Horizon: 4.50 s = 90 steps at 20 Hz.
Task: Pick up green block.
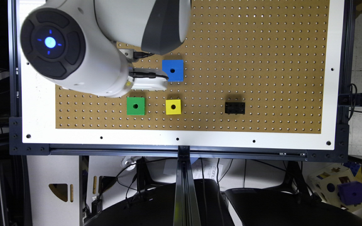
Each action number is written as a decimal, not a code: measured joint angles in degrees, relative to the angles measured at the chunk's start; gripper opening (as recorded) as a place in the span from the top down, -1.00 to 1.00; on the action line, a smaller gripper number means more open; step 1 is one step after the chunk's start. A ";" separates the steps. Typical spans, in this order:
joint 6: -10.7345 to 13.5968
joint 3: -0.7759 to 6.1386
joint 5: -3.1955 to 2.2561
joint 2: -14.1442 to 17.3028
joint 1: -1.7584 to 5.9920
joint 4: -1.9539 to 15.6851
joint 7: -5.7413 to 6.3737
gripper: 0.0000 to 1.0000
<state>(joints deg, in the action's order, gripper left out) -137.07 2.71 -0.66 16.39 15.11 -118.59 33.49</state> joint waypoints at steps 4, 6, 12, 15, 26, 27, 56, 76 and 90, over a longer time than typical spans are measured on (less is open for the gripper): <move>0.00 -0.01 0.00 1.55 0.40 2.37 -0.06 -1.00; 0.00 -0.01 0.00 2.99 0.46 3.90 -0.06 -1.00; -1.33 -0.08 -0.01 8.39 0.49 7.27 -0.07 -1.00; -1.40 -0.13 -0.01 9.72 0.49 8.56 -0.08 -1.00; -4.74 -0.20 -0.01 13.80 0.50 8.69 -0.09 -1.00; -4.74 -0.20 -0.01 13.81 0.50 8.70 -0.09 -1.00; -8.58 0.30 -0.17 21.43 0.43 13.81 -0.04 1.00; -0.63 0.36 -0.18 14.65 0.43 13.82 -0.07 1.00; 8.23 0.47 -0.18 5.58 0.43 13.83 -0.07 1.00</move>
<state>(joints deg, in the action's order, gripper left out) -128.85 3.17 -0.84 21.97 15.54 -104.75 33.42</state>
